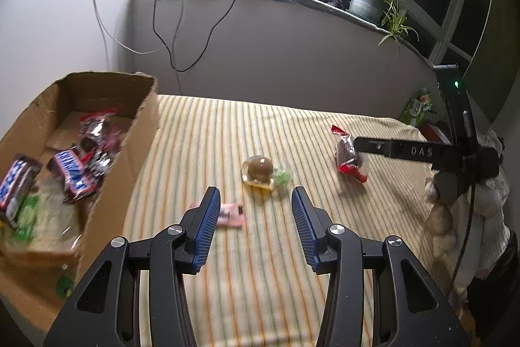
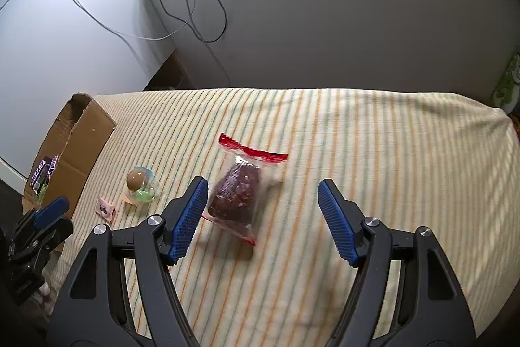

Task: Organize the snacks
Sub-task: 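Withdraw both tools from the box toward the remaining snacks, then grasp the red-topped dried fruit bag with the right gripper while the left grasps the egg-shaped candy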

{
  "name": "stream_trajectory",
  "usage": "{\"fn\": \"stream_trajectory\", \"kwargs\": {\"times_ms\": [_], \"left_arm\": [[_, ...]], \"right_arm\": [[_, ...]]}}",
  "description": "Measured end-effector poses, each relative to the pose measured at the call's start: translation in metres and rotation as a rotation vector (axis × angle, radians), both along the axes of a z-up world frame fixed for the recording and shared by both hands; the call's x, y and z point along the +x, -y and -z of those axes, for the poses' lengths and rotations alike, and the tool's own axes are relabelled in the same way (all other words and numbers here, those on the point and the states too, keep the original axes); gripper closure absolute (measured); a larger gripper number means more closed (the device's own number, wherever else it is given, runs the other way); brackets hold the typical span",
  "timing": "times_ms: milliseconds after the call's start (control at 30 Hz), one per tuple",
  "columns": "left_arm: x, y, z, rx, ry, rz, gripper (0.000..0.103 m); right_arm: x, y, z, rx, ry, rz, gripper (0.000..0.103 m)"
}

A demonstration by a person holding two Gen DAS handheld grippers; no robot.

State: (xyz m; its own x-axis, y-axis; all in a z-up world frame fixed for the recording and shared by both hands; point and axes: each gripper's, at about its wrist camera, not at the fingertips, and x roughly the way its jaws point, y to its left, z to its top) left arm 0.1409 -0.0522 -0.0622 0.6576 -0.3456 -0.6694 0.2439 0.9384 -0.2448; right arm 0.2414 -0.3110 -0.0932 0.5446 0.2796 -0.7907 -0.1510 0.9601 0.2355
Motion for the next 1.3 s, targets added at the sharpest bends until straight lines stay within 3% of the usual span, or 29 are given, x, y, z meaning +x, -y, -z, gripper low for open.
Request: {"fn": "stream_trajectory", "kwargs": {"times_ms": [167,700,833,900,1067,1300], "left_arm": [[0.027,0.008,0.008,-0.028,-0.040,-0.001,0.072],[0.064,0.035,0.036,0.072,-0.114,0.029,0.074],[0.065,0.033,0.037,0.070,-0.110,0.036,0.074],[0.064,0.034,0.036,0.075,-0.103,0.034,0.074],[0.065,0.031,0.035,0.059,-0.098,0.034,0.081],[0.064,0.028,0.034,0.048,-0.099,0.017,0.082]], "right_arm": [[0.009,-0.007,0.009,0.009,-0.010,-0.001,0.030],[0.013,-0.017,0.023,-0.003,-0.008,-0.020,0.032],[0.012,-0.025,0.023,-0.022,-0.004,-0.041,0.044],[0.011,-0.028,0.023,-0.022,-0.010,-0.061,0.058],[0.007,-0.035,0.023,-0.044,-0.003,-0.081,0.066],[0.003,-0.030,0.023,-0.031,-0.006,-0.069,0.068]]}}
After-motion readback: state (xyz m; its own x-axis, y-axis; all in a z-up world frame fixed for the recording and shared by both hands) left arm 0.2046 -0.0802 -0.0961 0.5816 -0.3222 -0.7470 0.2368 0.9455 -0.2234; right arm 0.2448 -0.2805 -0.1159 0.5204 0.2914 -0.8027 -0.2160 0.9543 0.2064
